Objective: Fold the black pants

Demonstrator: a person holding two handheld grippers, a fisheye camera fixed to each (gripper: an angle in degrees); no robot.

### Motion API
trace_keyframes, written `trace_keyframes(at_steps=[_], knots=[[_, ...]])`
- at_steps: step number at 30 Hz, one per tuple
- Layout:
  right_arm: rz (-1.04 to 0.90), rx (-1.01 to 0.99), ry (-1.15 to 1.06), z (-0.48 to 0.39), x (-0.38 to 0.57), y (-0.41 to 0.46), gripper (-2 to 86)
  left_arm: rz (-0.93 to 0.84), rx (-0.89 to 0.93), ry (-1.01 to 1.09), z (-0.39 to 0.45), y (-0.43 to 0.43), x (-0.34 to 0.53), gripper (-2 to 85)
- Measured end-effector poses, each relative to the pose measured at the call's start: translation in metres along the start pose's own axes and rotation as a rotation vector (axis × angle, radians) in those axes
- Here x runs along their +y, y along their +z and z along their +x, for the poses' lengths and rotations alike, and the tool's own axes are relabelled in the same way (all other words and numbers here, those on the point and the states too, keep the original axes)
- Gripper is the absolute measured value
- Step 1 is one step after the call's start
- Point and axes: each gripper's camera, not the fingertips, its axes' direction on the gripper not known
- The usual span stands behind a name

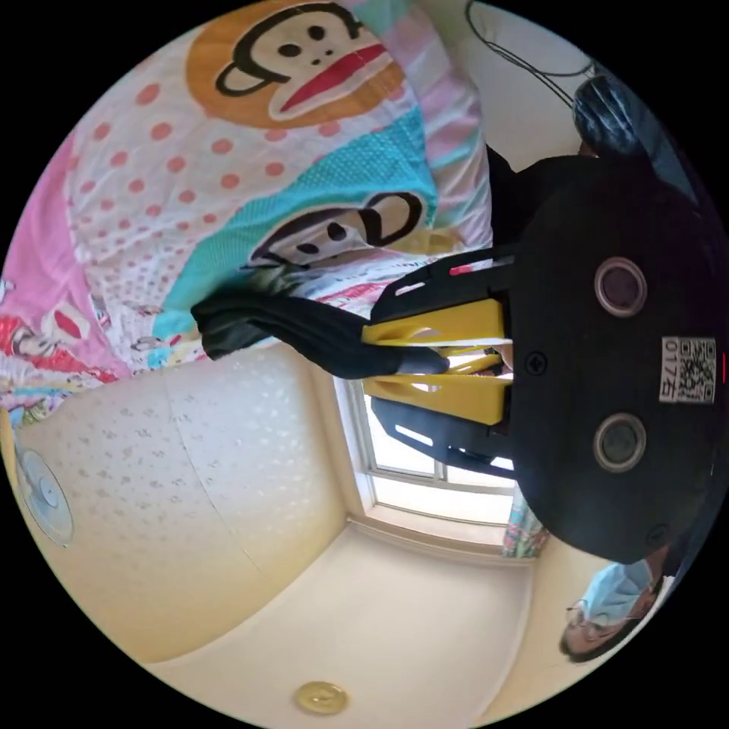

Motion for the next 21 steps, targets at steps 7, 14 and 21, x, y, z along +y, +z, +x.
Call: trace_keyframes(at_steps=[7,14,21], knots=[[-0.334,-0.017,-0.195,-0.069,0.112,-0.058,6.3,-0.238,0.060,0.174,0.064,-0.075,0.093,6.7],[-0.409,-0.157,-0.100,-0.053,0.138,-0.049,5.8,-0.211,0.027,0.057,0.083,-0.102,0.150,6.7],[-0.313,-0.204,-0.015,-0.079,0.005,0.068,5.9,-0.033,0.068,0.212,0.110,0.012,0.007,6.6]])
